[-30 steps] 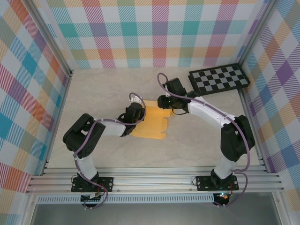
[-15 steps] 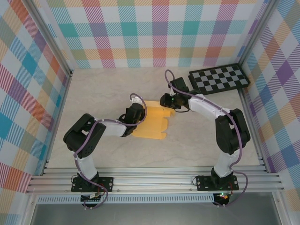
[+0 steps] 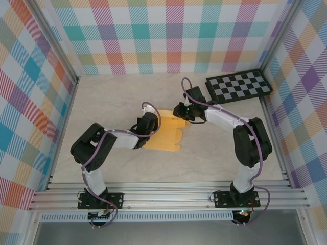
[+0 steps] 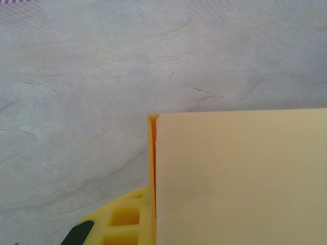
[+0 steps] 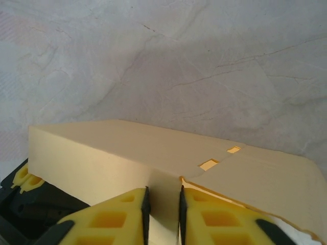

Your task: Fold the paper box

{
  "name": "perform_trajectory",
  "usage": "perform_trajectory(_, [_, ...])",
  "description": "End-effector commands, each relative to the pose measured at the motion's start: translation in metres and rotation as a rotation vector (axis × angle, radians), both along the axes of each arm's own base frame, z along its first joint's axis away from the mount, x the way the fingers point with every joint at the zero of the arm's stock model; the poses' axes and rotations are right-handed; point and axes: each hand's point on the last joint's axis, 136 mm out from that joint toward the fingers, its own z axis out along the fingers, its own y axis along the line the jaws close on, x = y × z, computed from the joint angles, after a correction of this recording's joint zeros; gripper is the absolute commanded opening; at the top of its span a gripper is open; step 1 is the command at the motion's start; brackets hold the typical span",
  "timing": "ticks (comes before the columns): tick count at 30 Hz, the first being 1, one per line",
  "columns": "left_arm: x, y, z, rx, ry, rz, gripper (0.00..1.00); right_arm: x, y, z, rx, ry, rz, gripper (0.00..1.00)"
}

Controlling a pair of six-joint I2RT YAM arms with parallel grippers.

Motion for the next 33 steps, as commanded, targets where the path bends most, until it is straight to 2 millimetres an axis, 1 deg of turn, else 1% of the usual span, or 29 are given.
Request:
perform_trajectory(1, [-0.006,-0.005,-0.015,0.044,0.049,-0.009,0.00,-0.014,-0.014,-0.005,-0.096,0.005,0.014,0.28])
perform_trajectory(7, [-0.007,-0.003,-0.022,0.049,0.065,-0.003,0.00,-0.028,-0.022,0.013,-0.107,-0.063,0.057,0.29])
perform_trajectory(10, [-0.007,-0.004,-0.023,0.047,0.068,-0.005,0.00,-0.033,-0.018,0.025,-0.116,-0.089,0.121,0.29])
perform_trajectory(12, [-0.008,-0.006,-0.021,0.036,0.058,-0.019,0.00,-0.032,-0.008,0.040,-0.129,-0.154,0.174,0.28])
perform_trajectory(15, [-0.011,-0.017,-0.019,0.020,0.045,-0.100,0.00,-0.025,0.017,0.066,-0.030,-0.243,0.239,0.27])
perform_trajectory(17, [-0.013,-0.022,-0.019,0.023,0.042,-0.139,0.00,-0.020,0.030,0.077,0.033,-0.267,0.258,0.25])
perform_trajectory(18, [-0.012,-0.023,-0.017,0.026,0.037,-0.147,0.00,-0.017,0.032,0.078,0.040,-0.262,0.253,0.25])
perform_trajectory(19, [-0.012,-0.023,-0.016,0.029,0.035,-0.149,0.00,-0.015,0.033,0.077,0.038,-0.248,0.244,0.23])
perform_trajectory(21, [-0.009,-0.021,-0.014,0.040,0.038,-0.125,0.00,-0.013,0.028,0.072,0.003,-0.208,0.210,0.22])
perform_trajectory(23, [-0.005,-0.015,-0.011,0.056,0.051,-0.075,0.00,-0.015,0.015,0.064,-0.044,-0.188,0.162,0.23])
perform_trajectory(25, [-0.001,-0.009,-0.009,0.059,0.062,-0.023,0.00,-0.021,0.001,0.053,-0.085,-0.180,0.121,0.26])
perform_trajectory(27, [0.000,-0.006,-0.011,0.064,0.084,0.013,0.00,-0.028,-0.010,0.043,-0.109,-0.184,0.096,0.26])
perform_trajectory(30, [0.001,-0.003,-0.016,0.063,0.110,0.050,0.00,-0.036,-0.016,0.031,-0.099,-0.188,0.079,0.27])
perform_trajectory(33, [0.001,0.004,-0.020,0.084,0.133,0.097,0.00,-0.035,-0.028,0.011,-0.118,-0.167,0.034,0.28])
